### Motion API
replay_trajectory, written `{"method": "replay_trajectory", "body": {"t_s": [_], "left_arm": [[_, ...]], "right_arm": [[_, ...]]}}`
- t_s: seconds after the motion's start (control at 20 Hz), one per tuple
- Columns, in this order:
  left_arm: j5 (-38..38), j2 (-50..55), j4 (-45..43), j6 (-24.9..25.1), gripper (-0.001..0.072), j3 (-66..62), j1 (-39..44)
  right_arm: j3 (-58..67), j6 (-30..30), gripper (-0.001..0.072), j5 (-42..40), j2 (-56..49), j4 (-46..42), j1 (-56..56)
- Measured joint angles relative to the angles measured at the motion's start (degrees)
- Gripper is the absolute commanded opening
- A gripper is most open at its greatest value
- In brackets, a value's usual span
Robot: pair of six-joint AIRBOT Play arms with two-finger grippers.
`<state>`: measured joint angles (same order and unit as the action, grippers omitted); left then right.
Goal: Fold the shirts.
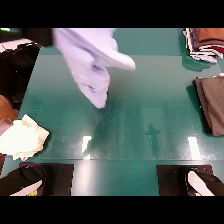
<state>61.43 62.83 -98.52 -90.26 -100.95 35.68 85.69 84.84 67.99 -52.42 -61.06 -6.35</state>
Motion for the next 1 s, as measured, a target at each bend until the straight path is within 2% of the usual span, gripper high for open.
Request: {"method": "replay_trajectory", "body": {"t_s": [0.25,0.3,0.35,0.4,0.55,0.75,1.0], "left_arm": [[-5.9,12.2,6.2,3.9,0.0024,-0.9,13.0],[-7.6,13.9,7.0,4.5,0.0152,-1.0,14.4],[-9.0,15.2,7.5,4.9,0.0379,-1.0,15.1],[-10.1,16.2,7.6,4.9,0.0446,-1.2,15.3],[-7.3,17.5,8.2,4.8,0.0446,-2.4,11.3],[1.0,18.0,8.5,2.7,0.0447,-0.4,-1.6],[2.8,18.2,17.7,-0.1,0.0446,14.3,-18.9]], "right_arm": [[2.0,0.0,0.0019,0.8,0.0,-0.1,0.0],[2.1,0.0,0.0019,1.0,0.0,-0.1,0.0],[2.2,0.0,0.0019,1.2,0.0,-0.1,0.0],[2.3,0.0,0.0019,1.3,0.0,-0.1,0.0],[2.4,0.0,0.0019,1.6,0.0,-0.1,0.0],[2.4,0.0,0.0019,1.6,0.0,-0.1,0.0],[2.4,0.0,0.0019,1.6,0.0,-0.1,0.0]]}}
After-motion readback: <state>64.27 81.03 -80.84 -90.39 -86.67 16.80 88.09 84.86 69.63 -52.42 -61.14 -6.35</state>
